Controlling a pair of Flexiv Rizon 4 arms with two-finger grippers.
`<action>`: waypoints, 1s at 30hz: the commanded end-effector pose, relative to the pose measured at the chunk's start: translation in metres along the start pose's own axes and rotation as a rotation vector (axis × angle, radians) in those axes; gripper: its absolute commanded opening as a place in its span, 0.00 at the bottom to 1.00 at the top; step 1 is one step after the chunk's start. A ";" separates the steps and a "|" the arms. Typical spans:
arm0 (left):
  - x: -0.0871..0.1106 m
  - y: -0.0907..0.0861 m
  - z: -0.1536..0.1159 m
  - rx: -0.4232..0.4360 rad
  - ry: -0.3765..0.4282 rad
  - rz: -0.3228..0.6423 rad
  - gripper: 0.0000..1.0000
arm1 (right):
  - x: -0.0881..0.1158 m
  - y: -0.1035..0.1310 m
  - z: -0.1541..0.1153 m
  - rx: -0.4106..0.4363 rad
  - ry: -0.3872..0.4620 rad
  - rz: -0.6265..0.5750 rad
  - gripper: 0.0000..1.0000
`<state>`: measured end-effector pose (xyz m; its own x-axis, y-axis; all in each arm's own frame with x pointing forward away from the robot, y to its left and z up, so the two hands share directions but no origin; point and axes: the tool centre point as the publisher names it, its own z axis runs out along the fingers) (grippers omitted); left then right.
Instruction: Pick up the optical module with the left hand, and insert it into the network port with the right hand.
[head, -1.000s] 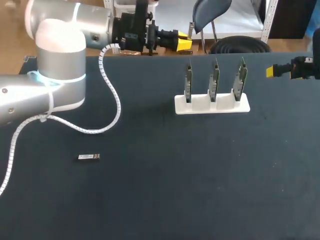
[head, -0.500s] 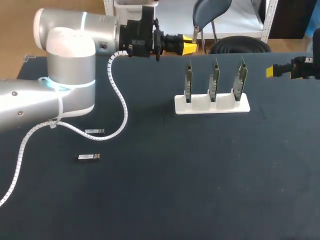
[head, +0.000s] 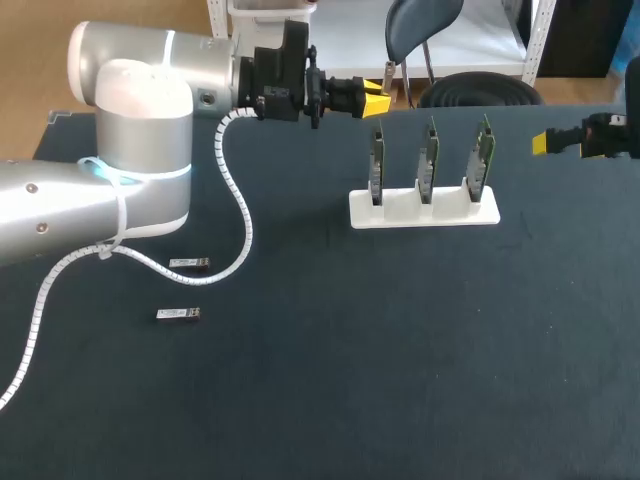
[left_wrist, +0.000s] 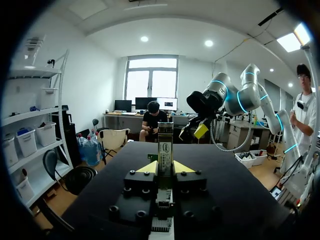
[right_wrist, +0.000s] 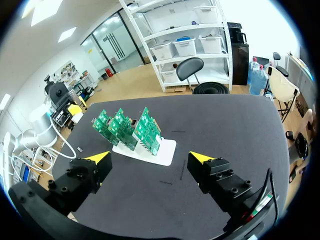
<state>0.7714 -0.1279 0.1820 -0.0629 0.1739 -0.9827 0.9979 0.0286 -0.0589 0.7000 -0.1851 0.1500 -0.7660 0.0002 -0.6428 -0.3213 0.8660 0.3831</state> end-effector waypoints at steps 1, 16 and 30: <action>0.003 0.000 0.000 -0.008 0.002 -0.010 0.00 | 0.000 0.000 0.000 0.000 0.000 0.000 1.00; 0.008 -0.006 -0.005 -0.008 0.005 -0.033 0.00 | 0.000 0.000 0.000 0.000 0.000 0.000 1.00; 0.010 -0.010 -0.005 -0.009 0.005 -0.046 0.00 | 0.000 0.000 0.000 0.000 0.000 0.000 1.00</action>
<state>0.7632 -0.1224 0.1739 -0.1090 0.1801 -0.9776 0.9939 0.0383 -0.1038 0.7000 -0.1851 0.1500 -0.7660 0.0002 -0.6428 -0.3213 0.8660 0.3831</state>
